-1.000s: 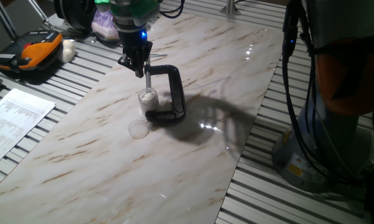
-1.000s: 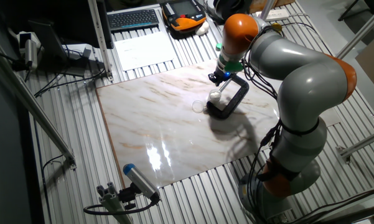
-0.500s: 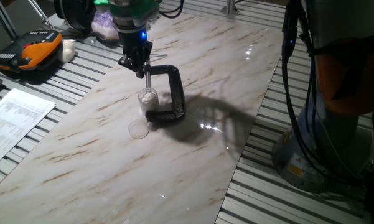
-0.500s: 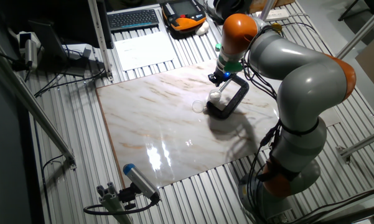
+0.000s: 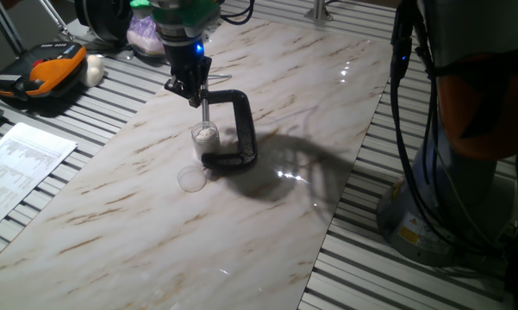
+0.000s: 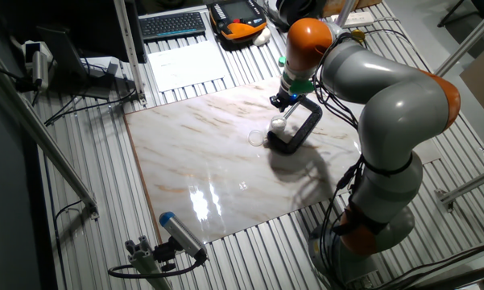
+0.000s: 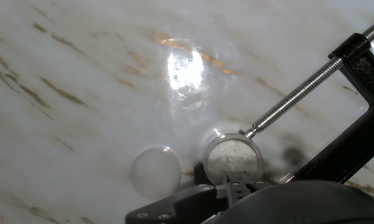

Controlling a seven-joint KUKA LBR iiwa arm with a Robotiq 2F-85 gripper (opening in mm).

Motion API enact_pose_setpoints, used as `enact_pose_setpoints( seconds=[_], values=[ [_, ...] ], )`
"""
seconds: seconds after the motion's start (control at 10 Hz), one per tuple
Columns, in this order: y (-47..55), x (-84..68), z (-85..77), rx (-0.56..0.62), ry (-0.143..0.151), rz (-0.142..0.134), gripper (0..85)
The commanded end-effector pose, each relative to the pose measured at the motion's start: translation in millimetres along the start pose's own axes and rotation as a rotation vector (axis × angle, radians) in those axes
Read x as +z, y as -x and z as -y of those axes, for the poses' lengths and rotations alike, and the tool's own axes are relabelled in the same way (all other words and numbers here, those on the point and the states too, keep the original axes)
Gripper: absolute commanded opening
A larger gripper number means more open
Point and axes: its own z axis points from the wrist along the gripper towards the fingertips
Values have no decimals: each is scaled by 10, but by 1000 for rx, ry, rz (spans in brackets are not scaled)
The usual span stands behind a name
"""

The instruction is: Unscrew the lid from the jar

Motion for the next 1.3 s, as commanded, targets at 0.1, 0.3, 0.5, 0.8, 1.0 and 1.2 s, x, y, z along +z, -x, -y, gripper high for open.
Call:
enact_pose_setpoints(
  seconds=[0.1, 0.3, 0.5, 0.8, 1.0, 1.2],
  values=[
    [0, 7, -5, 1, 0, 0, 0],
    [2, 11, -7, 1, 0, 1, 0],
    [2, 11, -10, 1, -2, 5, 0],
    [4, 18, -15, 7, 0, 3, 0],
    [8, 34, -27, 8, 0, 5, 0],
    [30, 58, -20, 4, 0, 11, 0]
  ],
)
